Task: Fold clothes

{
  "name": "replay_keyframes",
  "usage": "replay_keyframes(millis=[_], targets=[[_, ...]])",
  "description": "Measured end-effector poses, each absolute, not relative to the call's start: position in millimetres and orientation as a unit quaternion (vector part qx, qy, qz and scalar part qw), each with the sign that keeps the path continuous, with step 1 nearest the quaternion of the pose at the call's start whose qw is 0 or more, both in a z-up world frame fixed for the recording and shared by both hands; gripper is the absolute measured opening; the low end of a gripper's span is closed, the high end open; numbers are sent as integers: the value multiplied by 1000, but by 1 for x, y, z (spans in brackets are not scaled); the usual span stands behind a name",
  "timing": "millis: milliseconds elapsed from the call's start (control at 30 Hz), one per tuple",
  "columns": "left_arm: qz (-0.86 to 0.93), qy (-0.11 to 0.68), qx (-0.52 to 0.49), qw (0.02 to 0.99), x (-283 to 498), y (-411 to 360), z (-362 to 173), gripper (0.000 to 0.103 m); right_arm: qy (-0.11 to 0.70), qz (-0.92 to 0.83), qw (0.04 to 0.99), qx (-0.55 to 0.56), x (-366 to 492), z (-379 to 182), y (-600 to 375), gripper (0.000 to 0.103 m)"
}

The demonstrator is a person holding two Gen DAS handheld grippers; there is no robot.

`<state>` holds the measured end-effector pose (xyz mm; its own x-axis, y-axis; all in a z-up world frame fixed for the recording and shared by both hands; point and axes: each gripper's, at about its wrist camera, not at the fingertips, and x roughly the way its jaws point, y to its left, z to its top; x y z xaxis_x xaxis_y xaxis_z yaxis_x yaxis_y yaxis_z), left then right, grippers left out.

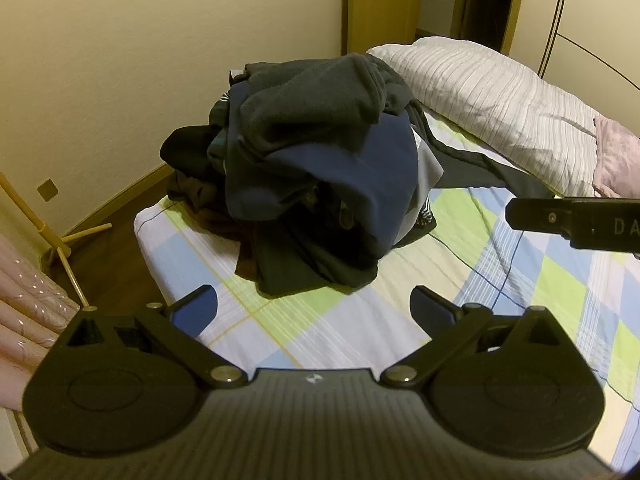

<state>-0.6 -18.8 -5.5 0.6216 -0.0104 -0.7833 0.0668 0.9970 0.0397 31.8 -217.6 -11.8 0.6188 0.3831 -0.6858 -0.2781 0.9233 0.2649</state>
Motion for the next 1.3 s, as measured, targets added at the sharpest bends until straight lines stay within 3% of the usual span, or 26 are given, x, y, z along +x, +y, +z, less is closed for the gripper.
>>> replay_keyframes(millis=[467,800,867,933,1033,1200,1233,1267,1300], targets=[[-43,373,116,919,10,-10,3,94,386,191,900,70,48,-14,-233,81],[-136,332,250,899,115,4,-18,94,371,217,902,47,130,-8,-185,81],[-157,316,275,894,137,6,-26,89,373,226,899,37,154,-12,-169,81],[-182,305,293,888,160,9,-37,73,373,231,898,35,180,-15,-154,81],[-213,301,313,875,187,12,-51,58,371,251,893,45,216,-24,-133,80],[-249,294,320,865,213,18,-59,53,404,254,878,34,262,-48,-103,79],[-256,298,322,861,217,18,-59,38,406,256,876,44,266,-51,-105,70],[-262,297,326,858,219,17,-58,28,408,258,874,53,269,-53,-106,33],[-267,295,332,855,219,16,-55,12,410,261,872,62,272,-55,-107,15]])
